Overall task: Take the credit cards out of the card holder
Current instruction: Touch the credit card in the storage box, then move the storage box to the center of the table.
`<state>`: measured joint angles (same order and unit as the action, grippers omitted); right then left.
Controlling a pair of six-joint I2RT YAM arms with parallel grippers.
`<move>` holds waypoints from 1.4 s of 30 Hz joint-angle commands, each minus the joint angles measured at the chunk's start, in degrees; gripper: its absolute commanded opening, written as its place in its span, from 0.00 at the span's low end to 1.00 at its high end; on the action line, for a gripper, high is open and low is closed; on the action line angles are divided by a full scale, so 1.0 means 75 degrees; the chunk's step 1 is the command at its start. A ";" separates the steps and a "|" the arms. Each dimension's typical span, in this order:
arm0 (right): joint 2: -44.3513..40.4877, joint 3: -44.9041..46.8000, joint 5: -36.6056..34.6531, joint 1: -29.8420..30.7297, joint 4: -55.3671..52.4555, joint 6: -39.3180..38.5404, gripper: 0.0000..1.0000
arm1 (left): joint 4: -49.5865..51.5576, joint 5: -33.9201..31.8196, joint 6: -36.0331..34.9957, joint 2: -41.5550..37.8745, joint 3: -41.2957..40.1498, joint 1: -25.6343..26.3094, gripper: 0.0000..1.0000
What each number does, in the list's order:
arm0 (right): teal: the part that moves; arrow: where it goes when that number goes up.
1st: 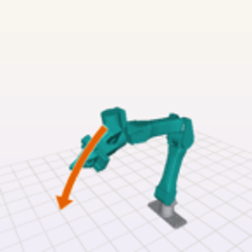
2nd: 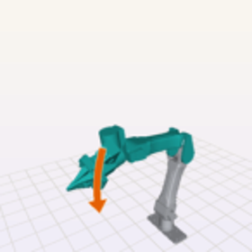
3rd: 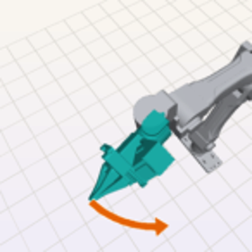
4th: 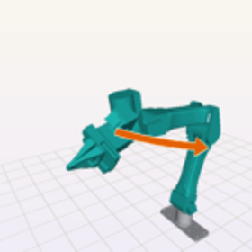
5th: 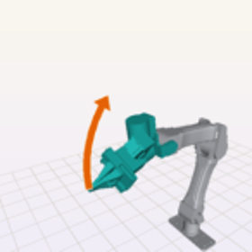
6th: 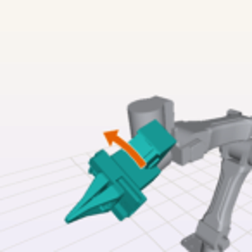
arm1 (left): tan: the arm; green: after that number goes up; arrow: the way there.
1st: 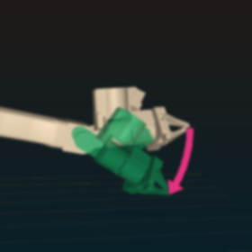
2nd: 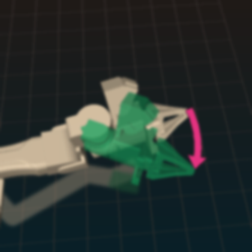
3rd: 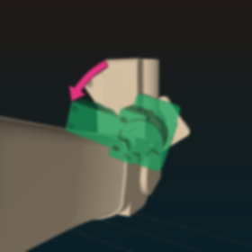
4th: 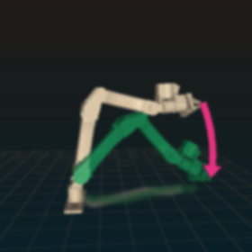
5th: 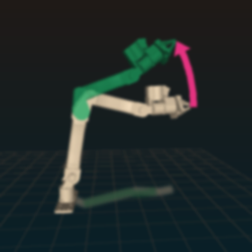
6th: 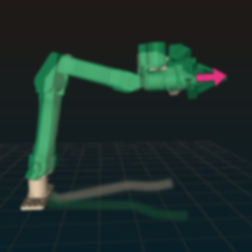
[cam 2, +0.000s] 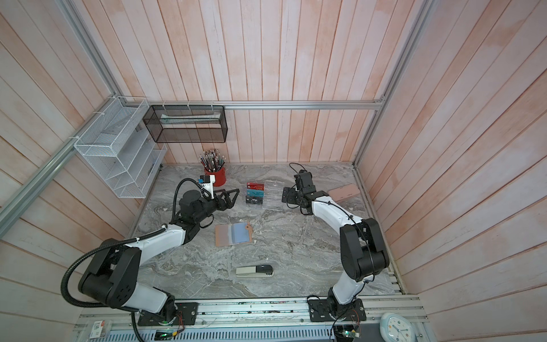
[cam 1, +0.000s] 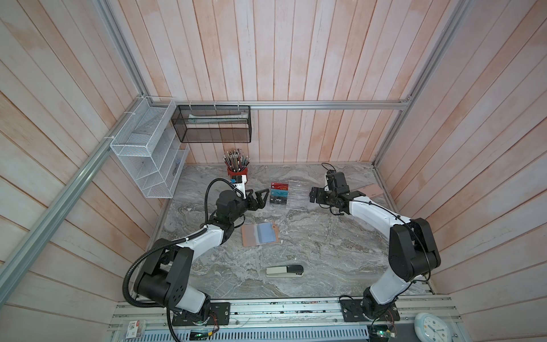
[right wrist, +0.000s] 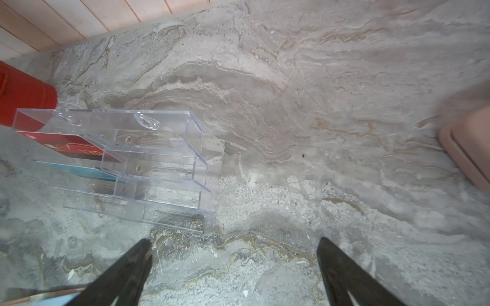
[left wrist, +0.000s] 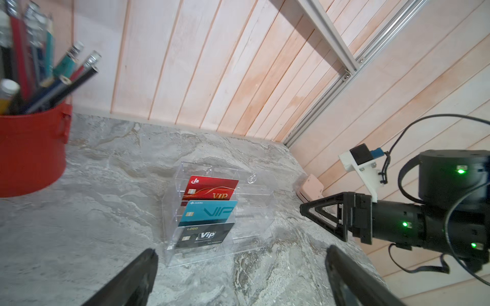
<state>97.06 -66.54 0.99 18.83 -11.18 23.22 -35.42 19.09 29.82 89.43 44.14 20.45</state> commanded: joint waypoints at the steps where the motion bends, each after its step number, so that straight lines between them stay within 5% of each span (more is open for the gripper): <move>1: 0.0366 -0.0345 0.1483 -0.0188 0.0470 -0.0034 0.98 | -0.0666 0.0666 0.0523 0.0647 0.0472 -0.0052 1.00; 12: 0.1625 -0.1320 0.2694 -0.0371 0.0967 0.0185 0.98 | -0.1164 0.0991 0.0806 0.1658 0.1031 -0.0101 1.00; 42: 0.2696 -0.2713 0.3242 -0.0348 0.0978 0.0497 0.98 | -0.1090 0.0938 0.0852 0.0927 -0.0137 -0.0451 1.00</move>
<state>115.79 -85.10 24.16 16.34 -3.84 26.65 -42.30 25.50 36.27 97.69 44.05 17.34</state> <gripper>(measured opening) 0.981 0.999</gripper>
